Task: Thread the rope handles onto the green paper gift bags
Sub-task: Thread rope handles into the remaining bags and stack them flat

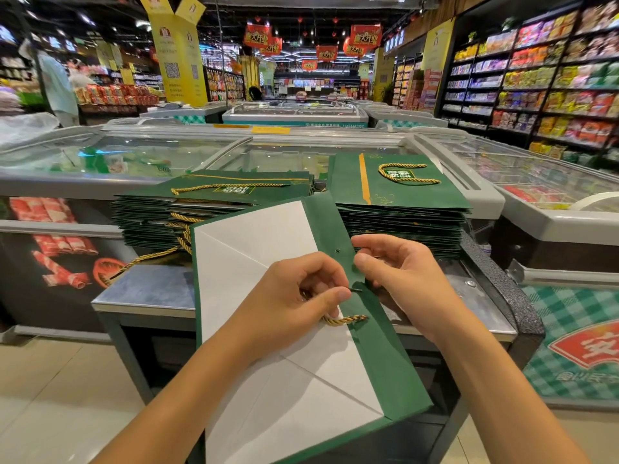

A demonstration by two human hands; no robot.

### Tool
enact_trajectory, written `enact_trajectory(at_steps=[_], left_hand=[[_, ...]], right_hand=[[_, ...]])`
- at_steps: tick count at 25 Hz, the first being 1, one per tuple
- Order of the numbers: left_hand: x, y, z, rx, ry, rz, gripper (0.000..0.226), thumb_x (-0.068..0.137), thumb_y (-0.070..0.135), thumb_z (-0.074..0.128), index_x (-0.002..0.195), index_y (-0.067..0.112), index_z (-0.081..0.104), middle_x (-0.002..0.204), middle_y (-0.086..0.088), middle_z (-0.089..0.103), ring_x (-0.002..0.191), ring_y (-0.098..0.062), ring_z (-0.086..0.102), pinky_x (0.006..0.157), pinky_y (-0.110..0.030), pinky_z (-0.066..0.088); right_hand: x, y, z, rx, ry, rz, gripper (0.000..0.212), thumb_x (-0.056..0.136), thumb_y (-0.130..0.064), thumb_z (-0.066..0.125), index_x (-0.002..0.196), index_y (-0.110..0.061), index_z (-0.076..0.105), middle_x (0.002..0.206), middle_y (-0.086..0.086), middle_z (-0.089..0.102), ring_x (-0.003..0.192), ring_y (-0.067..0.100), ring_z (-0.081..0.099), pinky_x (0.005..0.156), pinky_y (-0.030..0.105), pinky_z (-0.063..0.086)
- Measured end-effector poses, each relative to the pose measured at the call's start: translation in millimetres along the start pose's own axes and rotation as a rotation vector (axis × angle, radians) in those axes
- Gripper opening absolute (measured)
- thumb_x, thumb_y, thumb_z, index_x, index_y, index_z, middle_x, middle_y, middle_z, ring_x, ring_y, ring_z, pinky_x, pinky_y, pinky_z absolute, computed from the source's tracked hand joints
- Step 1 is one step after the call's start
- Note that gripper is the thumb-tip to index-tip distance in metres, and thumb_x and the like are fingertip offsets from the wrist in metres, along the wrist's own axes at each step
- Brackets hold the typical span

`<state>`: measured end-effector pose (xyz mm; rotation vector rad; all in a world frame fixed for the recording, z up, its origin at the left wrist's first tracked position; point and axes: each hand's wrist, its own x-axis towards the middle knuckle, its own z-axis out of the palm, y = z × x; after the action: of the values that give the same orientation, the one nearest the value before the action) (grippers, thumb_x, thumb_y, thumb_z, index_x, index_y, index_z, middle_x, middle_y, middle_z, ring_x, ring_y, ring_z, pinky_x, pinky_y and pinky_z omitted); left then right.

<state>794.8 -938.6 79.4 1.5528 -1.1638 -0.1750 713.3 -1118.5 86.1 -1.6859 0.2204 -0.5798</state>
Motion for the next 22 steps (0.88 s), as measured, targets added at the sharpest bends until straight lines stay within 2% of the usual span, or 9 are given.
enact_trajectory(at_steps=[5,7,9,10,12,14,19,22], left_hand=[[-1,2,0,-0.01,-0.001,-0.011,0.006,0.092,0.008,0.071,0.093,0.013,0.068,0.068,-0.006,0.067,0.066,-0.023,0.068,0.071,-0.047,0.059],[-1,2,3,-0.029,0.052,-0.031,0.008,0.092,0.007,0.071,0.091,0.014,0.068,0.066,-0.005,0.067,0.063,-0.026,0.066,0.068,-0.049,0.057],[3,1,4,0.012,0.167,0.004,0.01,0.091,0.007,0.072,0.089,0.016,0.07,0.071,0.0,0.067,0.067,-0.027,0.062,0.063,-0.048,0.053],[7,-1,3,0.071,0.232,0.045,0.01,0.09,0.007,0.072,0.089,0.016,0.07,0.075,0.004,0.066,0.07,-0.022,0.061,0.059,-0.045,0.052],[15,-3,-1,0.216,0.325,0.138,0.007,0.089,0.008,0.074,0.089,0.014,0.071,0.078,0.009,0.065,0.07,-0.014,0.058,0.056,-0.026,0.046],[21,-5,-2,0.339,0.34,0.212,0.005,0.088,0.009,0.075,0.09,0.012,0.072,0.079,0.008,0.066,0.07,-0.013,0.057,0.06,-0.014,0.041],[19,-13,-2,0.353,0.342,0.222,0.004,0.089,0.01,0.074,0.092,0.012,0.073,0.082,0.007,0.068,0.071,-0.016,0.057,0.061,-0.015,0.043],[19,-13,-2,0.318,0.363,0.184,0.004,0.089,0.012,0.074,0.092,0.015,0.073,0.081,0.008,0.068,0.071,-0.018,0.057,0.06,-0.02,0.045]], right_hand=[[-1,-2,1,0.023,-0.066,0.003,0.018,0.095,-0.01,0.068,0.113,-0.013,0.07,0.094,0.014,0.076,0.071,0.013,0.069,0.057,0.021,0.051],[-4,-4,1,0.004,-0.066,-0.013,0.018,0.096,-0.009,0.067,0.113,-0.012,0.071,0.09,0.018,0.073,0.068,0.013,0.068,0.052,0.018,0.048],[-5,-5,1,-0.027,-0.063,-0.03,0.015,0.095,-0.006,0.067,0.109,-0.012,0.07,0.077,0.014,0.066,0.056,0.01,0.06,0.045,0.017,0.042],[-6,-6,1,-0.033,-0.066,-0.033,0.015,0.095,-0.005,0.067,0.107,-0.012,0.069,0.073,0.008,0.064,0.051,0.011,0.055,0.044,0.018,0.04],[-6,-6,1,-0.038,-0.07,-0.039,0.014,0.094,-0.005,0.067,0.106,-0.012,0.067,0.07,0.002,0.061,0.047,0.015,0.051,0.042,0.023,0.039],[-7,-6,0,-0.042,-0.071,-0.054,0.015,0.094,-0.004,0.066,0.106,-0.013,0.065,0.071,0.003,0.06,0.045,0.019,0.05,0.041,0.028,0.038],[-12,-7,2,-0.017,-0.09,-0.124,0.028,0.095,-0.001,0.064,0.116,-0.019,0.065,0.074,0.004,0.06,0.04,0.018,0.049,0.04,0.031,0.041],[-12,-6,2,0.007,-0.119,-0.158,0.032,0.096,0.0,0.063,0.122,-0.018,0.063,0.073,0.005,0.061,0.038,0.019,0.049,0.041,0.031,0.043]])
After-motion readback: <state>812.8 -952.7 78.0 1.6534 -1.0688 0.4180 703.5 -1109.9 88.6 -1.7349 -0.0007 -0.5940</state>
